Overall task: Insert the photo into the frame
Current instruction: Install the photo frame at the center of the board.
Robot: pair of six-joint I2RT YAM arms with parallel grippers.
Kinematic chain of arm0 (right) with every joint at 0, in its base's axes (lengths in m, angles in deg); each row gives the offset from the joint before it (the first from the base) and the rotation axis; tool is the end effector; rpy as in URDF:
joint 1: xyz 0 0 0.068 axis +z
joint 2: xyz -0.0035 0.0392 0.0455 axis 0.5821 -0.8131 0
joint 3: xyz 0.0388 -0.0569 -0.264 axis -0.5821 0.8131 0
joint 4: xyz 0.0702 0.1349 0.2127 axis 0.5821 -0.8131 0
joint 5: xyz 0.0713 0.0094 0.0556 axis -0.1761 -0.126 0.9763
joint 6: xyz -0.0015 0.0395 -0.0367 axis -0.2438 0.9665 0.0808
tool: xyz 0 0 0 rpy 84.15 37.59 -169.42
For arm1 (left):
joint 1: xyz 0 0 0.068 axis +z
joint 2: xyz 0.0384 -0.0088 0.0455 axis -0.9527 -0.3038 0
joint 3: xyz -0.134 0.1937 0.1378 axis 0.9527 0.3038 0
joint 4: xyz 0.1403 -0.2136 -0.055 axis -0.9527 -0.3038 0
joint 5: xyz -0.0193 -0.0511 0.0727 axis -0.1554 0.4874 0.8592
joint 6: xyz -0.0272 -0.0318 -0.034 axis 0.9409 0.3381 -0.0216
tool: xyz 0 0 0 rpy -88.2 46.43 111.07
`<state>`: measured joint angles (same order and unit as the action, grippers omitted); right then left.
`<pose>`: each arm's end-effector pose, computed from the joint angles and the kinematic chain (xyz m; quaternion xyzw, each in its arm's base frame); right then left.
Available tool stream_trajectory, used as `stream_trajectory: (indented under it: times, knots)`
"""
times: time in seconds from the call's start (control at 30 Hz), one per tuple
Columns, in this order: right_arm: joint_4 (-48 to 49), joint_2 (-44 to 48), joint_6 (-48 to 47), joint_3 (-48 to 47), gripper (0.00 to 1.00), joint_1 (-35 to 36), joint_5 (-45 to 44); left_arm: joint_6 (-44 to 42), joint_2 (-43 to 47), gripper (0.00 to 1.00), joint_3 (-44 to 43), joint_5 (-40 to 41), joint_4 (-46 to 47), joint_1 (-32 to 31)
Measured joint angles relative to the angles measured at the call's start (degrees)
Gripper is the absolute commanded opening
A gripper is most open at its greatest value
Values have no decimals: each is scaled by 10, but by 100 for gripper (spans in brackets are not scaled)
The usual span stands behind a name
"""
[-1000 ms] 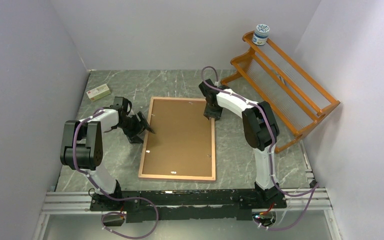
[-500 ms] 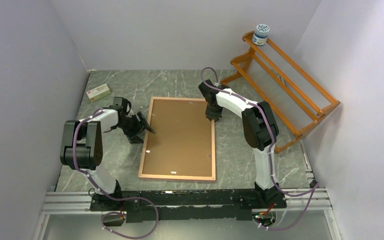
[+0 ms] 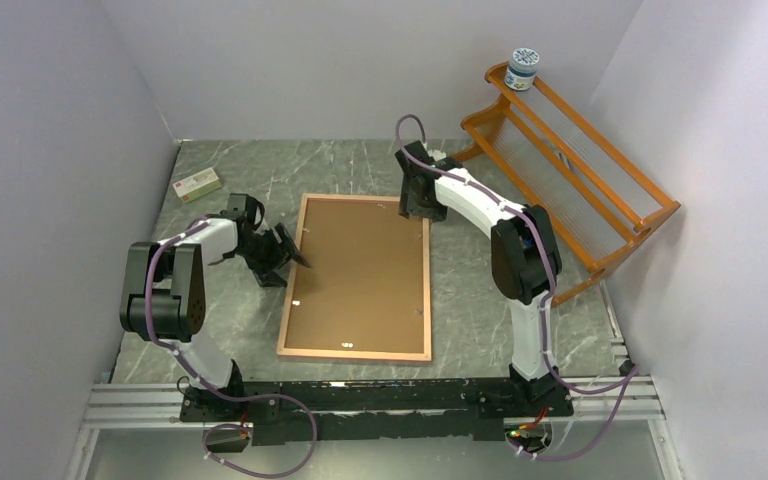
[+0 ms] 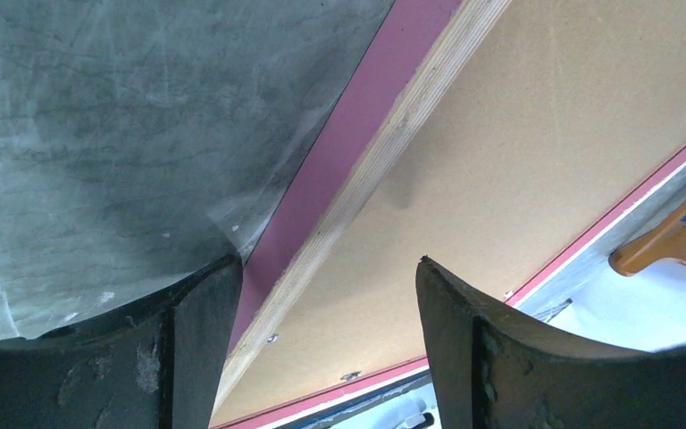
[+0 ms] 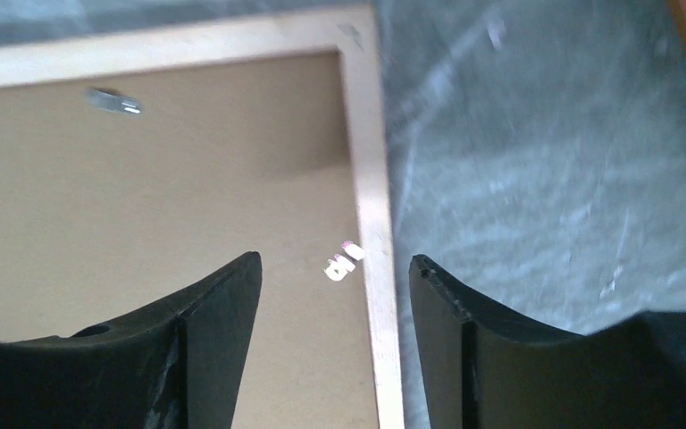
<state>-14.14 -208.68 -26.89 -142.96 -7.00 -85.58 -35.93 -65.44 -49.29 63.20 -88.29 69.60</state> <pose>0.3908 0.2009 0.2086 0.1008 0.9643 -0.0202 0.2439 0.3018 -0.0290 0.1522 -0.2677 0.9302 -0.2445 0.0567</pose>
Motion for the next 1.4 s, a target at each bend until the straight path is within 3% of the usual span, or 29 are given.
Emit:
stream_trajectory:
  times: [0.2,0.43,0.63,1.03,1.4]
  knots:
    - [46,-9,-140,-83,78,0,47,-8,8,76,-4,30,-16,-3]
    - [69,-79,-296,-194,81,1,148,-24,11,68,-7,43,-28,-3]
    - [57,-150,-405,-231,82,6,187,-36,11,66,-7,41,-29,-3]
    - [54,-195,-490,-266,83,13,176,-43,3,70,-7,32,-35,-3]
    - [68,-217,-521,-267,73,28,137,-43,3,66,-7,33,-38,-3]
